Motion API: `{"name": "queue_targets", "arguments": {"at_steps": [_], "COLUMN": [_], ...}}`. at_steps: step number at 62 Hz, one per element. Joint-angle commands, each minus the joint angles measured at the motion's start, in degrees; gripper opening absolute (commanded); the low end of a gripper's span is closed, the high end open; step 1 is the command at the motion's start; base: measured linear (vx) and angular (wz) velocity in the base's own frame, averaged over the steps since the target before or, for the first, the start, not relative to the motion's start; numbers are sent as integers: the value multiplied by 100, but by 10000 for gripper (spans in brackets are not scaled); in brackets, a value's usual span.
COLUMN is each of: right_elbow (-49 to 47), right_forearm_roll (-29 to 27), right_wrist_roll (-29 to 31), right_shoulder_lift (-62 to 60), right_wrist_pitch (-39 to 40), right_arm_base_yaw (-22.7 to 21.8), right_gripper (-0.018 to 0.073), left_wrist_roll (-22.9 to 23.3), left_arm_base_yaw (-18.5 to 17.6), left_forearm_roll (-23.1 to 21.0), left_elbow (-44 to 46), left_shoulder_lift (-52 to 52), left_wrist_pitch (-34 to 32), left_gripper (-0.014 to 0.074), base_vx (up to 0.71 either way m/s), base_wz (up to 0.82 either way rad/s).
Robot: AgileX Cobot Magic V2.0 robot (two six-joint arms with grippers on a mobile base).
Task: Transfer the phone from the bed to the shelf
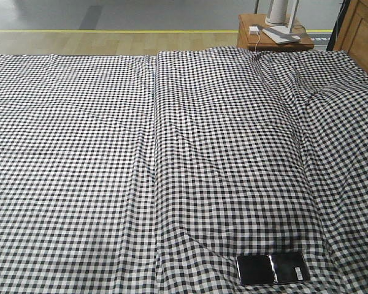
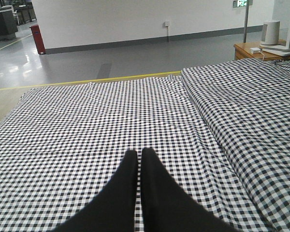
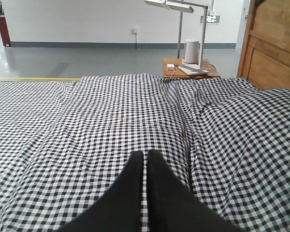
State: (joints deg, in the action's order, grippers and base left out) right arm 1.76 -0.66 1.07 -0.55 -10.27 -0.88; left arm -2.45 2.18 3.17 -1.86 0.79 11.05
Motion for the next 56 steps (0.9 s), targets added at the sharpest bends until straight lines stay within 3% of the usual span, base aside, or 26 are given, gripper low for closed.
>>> {"name": "queue_targets", "arguments": {"at_steps": [1, 56], "right_elbow": [28, 28], "right_forearm_roll": [26, 66], "right_wrist_roll": [12, 54], "right_shoulder_lift": [-62, -62], "right_wrist_pitch": [434, 471], "right_arm_base_yaw": [-28, -28], "right_gripper": [-3, -3], "left_wrist_roll": [22, 22], "left_arm_base_yaw": [-2, -2], "left_forearm_roll": [-26, -26], "left_elbow": [146, 146], "left_shoulder_lift": [66, 66], "left_wrist_pitch": [-405, -405], "left_gripper": [1, 1], "base_vx": [0, 0], "base_wz": [0, 0]}}
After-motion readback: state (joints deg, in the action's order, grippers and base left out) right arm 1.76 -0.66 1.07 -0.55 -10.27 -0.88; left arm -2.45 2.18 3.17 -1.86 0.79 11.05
